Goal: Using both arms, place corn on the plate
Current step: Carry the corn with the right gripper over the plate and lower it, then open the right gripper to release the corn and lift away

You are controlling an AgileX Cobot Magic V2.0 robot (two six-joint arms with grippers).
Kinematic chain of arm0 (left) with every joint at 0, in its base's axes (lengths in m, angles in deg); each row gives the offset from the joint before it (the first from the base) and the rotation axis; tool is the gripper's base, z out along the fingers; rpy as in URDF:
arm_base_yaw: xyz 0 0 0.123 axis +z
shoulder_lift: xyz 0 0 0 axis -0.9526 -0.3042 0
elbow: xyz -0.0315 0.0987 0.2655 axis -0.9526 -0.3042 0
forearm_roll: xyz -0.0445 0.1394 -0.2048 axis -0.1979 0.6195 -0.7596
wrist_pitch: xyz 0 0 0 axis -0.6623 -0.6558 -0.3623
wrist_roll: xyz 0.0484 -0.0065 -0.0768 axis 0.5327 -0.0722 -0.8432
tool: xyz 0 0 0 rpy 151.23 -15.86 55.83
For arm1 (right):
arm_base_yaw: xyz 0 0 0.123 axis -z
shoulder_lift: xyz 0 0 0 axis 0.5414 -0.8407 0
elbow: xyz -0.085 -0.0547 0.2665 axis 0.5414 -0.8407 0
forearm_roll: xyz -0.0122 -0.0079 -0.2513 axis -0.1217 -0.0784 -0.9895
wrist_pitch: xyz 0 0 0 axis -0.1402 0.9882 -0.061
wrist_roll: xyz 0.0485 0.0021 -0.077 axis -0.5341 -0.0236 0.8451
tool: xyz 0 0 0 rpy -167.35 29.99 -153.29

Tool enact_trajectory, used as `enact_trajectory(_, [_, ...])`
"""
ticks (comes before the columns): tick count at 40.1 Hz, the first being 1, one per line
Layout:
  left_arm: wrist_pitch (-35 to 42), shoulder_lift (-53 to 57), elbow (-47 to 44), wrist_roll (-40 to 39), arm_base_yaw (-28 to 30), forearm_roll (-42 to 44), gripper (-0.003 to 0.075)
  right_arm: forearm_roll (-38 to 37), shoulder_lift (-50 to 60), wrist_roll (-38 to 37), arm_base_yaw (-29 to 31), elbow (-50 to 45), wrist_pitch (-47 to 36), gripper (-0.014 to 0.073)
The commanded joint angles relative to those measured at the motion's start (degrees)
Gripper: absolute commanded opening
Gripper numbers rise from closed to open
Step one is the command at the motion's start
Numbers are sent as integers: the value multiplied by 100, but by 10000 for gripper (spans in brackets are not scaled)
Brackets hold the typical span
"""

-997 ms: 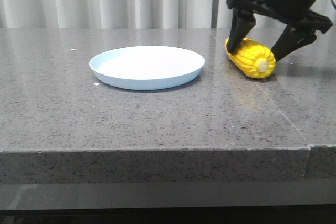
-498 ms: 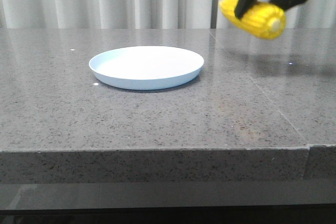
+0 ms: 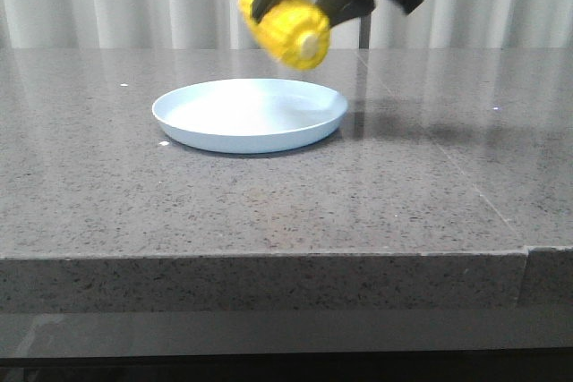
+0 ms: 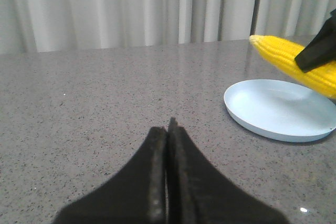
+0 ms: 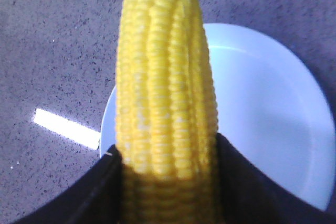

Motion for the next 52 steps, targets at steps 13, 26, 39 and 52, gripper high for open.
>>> enact_trajectory(13, [475,-64,135,-13,-32,50,-20,193,-246,63,-48,197,-399,351])
enact_trajectory(26, [475,-64,135,-13,-32,50,-20,105,-3,63,-10,197,-377,653])
enact_trajectory(39, [475,-64,135,-13,-32,50,-20,-750,1241,63,554,197,91,542])
enact_trajectory(52, [475,-64,135,-13,-32,50,-20,-2352,2084,63,1018,197,958,-34])
